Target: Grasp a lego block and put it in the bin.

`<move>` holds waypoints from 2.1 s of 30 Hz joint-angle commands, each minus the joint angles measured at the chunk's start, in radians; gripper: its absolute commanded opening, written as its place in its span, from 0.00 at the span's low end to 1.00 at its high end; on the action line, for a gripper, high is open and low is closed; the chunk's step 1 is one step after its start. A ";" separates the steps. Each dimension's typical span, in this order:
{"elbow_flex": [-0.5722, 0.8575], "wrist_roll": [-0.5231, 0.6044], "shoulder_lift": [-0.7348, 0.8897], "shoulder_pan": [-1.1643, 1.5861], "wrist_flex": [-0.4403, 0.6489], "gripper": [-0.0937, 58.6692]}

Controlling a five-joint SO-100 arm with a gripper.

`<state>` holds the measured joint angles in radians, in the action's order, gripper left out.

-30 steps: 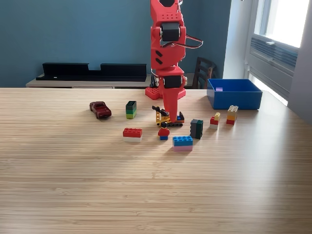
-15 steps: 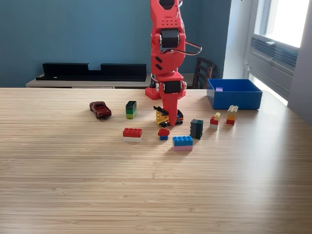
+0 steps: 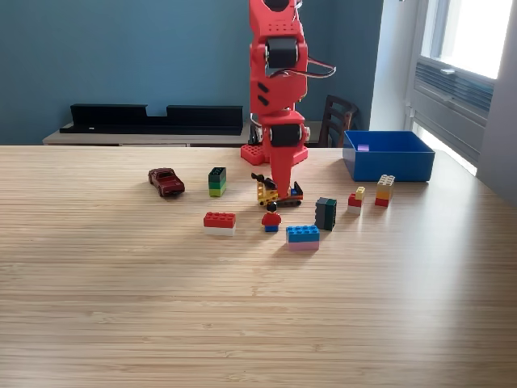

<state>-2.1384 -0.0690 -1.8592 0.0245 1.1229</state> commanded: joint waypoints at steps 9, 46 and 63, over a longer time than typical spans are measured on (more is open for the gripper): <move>0.750 0.018 -0.035 0.017 0.482 0.00; 0.471 0.170 -0.021 1.351 0.594 0.00; 0.443 0.123 -0.017 1.325 0.465 0.00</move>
<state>-1.6966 0.0614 -1.8592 1.3622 1.6230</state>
